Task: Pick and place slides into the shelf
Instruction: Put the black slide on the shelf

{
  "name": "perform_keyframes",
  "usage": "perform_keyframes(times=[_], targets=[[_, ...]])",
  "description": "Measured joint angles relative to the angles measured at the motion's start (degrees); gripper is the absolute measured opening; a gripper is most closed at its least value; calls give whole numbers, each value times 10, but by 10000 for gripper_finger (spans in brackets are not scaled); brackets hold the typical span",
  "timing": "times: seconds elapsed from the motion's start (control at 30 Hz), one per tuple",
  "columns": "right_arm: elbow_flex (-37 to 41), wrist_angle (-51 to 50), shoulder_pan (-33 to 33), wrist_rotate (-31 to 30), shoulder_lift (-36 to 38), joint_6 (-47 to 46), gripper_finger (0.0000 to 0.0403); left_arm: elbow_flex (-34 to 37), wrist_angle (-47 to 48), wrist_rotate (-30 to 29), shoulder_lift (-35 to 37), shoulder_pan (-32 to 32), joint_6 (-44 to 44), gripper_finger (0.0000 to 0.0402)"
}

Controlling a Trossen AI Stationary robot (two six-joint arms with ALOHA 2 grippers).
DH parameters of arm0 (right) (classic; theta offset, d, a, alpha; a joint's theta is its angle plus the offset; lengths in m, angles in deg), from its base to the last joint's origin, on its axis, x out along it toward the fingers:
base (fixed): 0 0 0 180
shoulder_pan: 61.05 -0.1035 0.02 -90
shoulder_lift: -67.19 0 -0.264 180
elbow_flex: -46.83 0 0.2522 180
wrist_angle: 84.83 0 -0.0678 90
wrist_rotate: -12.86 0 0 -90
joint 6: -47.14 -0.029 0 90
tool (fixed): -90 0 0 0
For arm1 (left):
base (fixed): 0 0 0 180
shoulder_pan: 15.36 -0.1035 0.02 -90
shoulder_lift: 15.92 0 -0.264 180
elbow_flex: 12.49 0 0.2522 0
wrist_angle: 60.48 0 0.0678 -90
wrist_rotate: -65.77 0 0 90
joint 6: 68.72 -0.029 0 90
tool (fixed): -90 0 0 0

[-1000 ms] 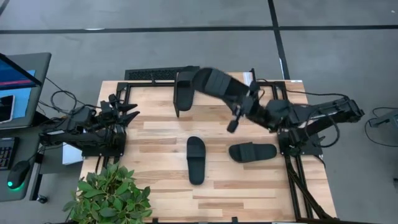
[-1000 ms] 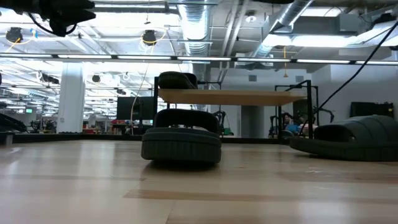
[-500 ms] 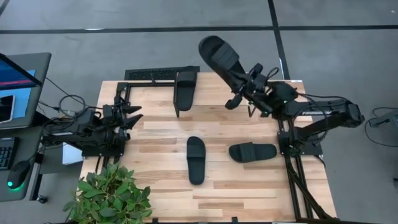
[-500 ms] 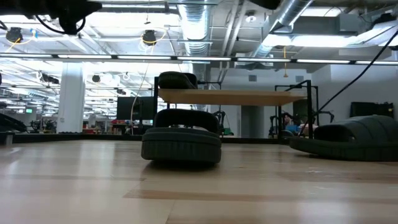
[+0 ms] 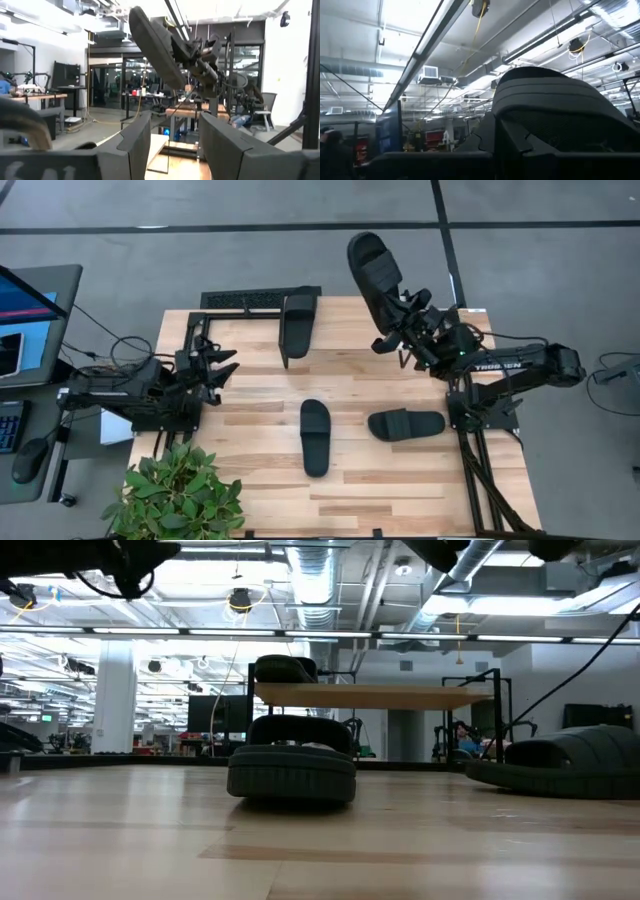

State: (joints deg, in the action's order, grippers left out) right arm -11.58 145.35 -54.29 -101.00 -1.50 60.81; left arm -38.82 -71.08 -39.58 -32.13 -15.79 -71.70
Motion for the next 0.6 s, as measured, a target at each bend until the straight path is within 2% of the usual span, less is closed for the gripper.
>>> perform_keyframes(times=[0.13, 0.4, 0.6], targets=[[0, 0, 0, 0, 0, 3, 0, 0, -65, 0, -79, 0, -17, 154], [0, 0, 0, -1, 0, 23, 0, -2, -239, -4, -238, 0, -106, 154], [0, 0, 1, -1, 0, 24, 0, -43, -272, -4, -325, 0, -140, 154]])
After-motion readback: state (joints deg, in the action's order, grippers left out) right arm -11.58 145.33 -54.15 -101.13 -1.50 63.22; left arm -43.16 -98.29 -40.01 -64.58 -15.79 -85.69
